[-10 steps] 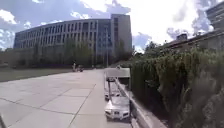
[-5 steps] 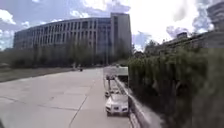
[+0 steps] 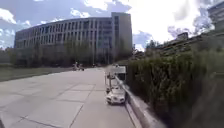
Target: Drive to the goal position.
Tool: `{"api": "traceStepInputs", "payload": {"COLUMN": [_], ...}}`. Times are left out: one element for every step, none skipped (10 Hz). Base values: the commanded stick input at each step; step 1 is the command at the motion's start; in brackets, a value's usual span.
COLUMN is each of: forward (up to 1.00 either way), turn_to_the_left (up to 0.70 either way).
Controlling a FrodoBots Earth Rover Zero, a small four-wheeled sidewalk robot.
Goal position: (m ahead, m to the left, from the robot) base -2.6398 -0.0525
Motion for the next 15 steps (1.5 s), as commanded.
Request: {"api": "traceStepInputs", "payload": {"forward": [-0.70, -0.70, -0.70, -0.70, -0.70, -0.70, -0.70, -0.70, -0.70, -0.70, -0.70, -0.70, -0.70, -0.70, -0.70], "turn_to_the_left": [0.00, 0.00, 0.00, 0.00, 0.00, 0.00, 0.00, 0.00, 0.00, 0.00, 0.00, 0.00, 0.00, 0.09, 0.13]}}
